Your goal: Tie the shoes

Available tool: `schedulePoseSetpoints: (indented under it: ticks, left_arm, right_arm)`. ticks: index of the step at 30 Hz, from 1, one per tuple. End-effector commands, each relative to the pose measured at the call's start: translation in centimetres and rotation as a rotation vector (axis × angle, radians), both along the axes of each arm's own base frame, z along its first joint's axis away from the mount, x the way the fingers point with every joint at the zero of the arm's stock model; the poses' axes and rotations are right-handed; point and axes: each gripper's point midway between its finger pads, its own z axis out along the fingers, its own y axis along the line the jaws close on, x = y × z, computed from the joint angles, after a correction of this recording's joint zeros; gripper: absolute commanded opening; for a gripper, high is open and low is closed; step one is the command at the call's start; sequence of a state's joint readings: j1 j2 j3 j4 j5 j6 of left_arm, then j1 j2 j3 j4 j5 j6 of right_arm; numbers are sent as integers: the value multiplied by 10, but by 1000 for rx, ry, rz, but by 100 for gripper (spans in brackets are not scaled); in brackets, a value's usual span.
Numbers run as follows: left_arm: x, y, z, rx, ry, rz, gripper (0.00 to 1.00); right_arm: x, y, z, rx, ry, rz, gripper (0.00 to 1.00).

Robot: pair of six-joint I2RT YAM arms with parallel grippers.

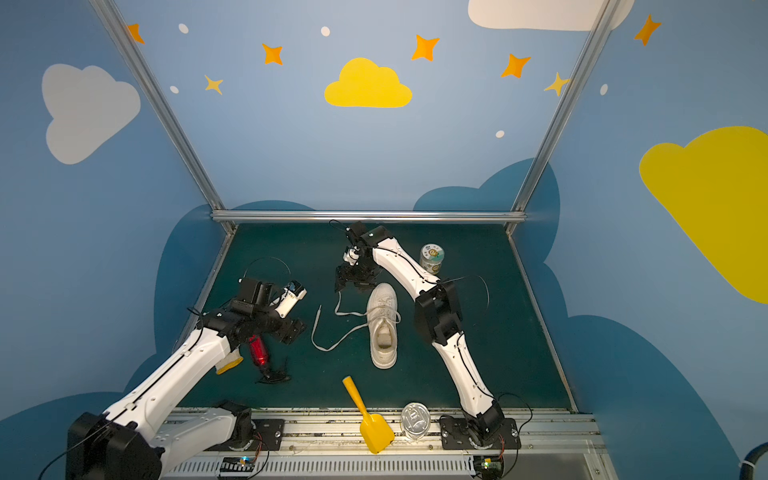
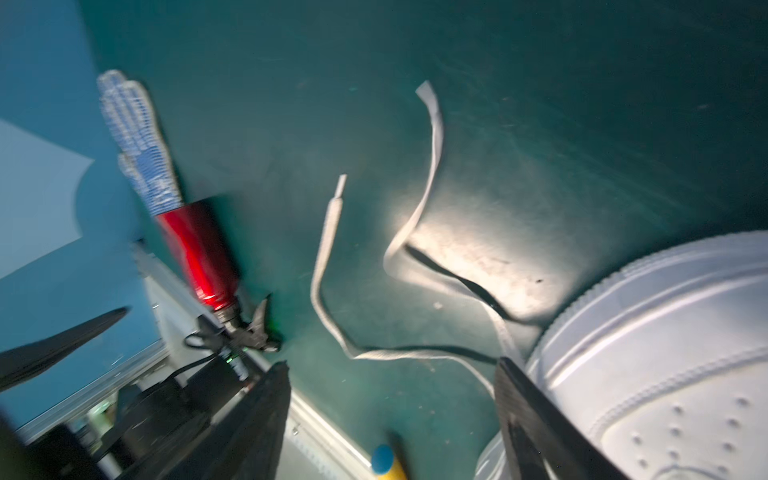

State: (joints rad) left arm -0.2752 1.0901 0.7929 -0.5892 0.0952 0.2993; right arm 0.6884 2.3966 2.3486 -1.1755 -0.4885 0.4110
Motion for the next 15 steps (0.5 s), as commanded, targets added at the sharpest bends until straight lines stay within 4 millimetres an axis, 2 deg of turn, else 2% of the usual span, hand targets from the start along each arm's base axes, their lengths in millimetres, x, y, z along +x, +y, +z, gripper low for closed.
schedulePoseSetpoints:
  ticks: [1, 7, 15]
  left_arm:
    - [-3, -6, 1, -25, 0, -28, 86]
    - [-7, -20, -4, -47, 27, -77, 85]
    - [-5, -49, -29, -19, 102, -110, 83]
  right_arm:
    - [-6, 5, 33, 133, 53, 10, 78]
    - [2, -19, 58, 133, 31, -61, 77]
    - [6, -90, 91, 124, -46, -163, 74]
